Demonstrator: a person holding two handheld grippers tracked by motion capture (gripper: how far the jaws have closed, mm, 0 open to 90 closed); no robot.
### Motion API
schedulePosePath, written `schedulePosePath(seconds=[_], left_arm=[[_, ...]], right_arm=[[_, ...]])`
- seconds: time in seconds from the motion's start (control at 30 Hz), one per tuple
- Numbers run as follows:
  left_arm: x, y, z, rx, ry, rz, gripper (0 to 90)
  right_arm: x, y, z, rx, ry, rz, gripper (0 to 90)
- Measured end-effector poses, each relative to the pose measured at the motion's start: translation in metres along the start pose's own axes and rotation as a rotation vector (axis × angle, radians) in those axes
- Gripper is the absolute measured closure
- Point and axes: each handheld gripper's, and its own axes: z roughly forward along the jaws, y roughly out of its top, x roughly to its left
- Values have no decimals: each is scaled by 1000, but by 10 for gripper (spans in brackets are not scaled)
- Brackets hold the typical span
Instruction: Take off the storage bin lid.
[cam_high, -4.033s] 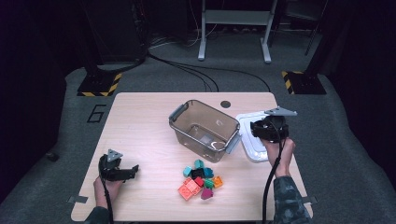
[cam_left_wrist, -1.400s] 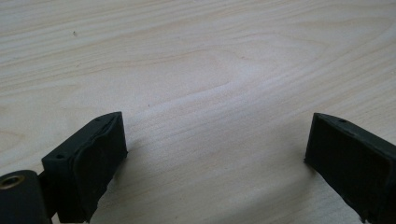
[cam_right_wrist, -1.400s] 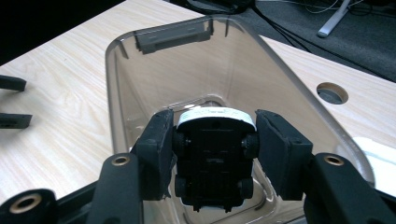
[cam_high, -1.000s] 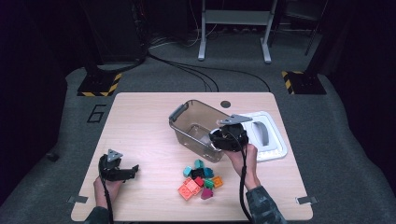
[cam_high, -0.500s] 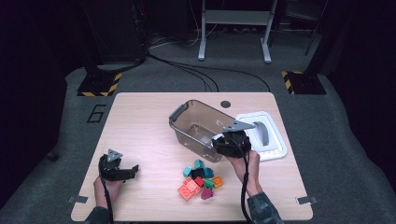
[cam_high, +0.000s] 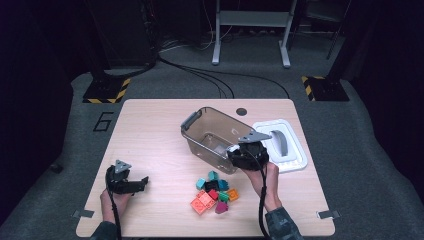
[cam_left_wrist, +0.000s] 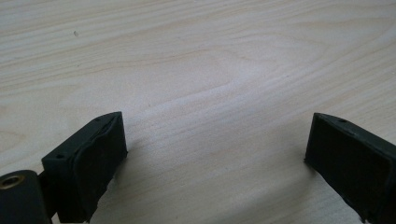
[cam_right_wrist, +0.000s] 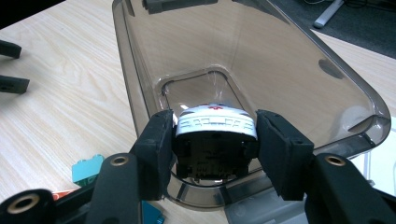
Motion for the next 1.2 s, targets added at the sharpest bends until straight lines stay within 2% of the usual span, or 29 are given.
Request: schedulePosePath(seconds=[0.13, 0.3, 0.47, 0.67, 0.73, 0.77, 0.93, 1.03, 1.2], left_arm=[[0, 0, 0, 0, 0, -1, 51], [0, 0, 0, 0, 2, 0, 52], [0, 0, 0, 0, 2, 0, 52], [0, 0, 0, -2, 0, 1, 52], [0, 0, 0, -2, 1, 1, 52], [1, 1, -1, 16, -8, 4, 52], [0, 1, -1, 12, -6, 4, 52], [-1, 0, 1, -9, 1, -8, 52], [-1, 0, 0, -2, -3, -7, 52]], right_arm=[[0, -1, 0, 12, -2, -5, 457], [-1, -1, -5, -6, -5, -18, 357], [-8, -8, -17, -38, -20, 11, 229], [-20, -22, -33, -57, -46, 45, 148], [-24, -28, -38, -59, -57, 54, 147], [-26, -31, -39, -58, -59, 63, 147], [-37, -55, -41, -38, -90, 93, 133], [-45, -71, -38, -26, -108, 125, 118], [-56, -100, -26, 2, -135, 172, 93]])
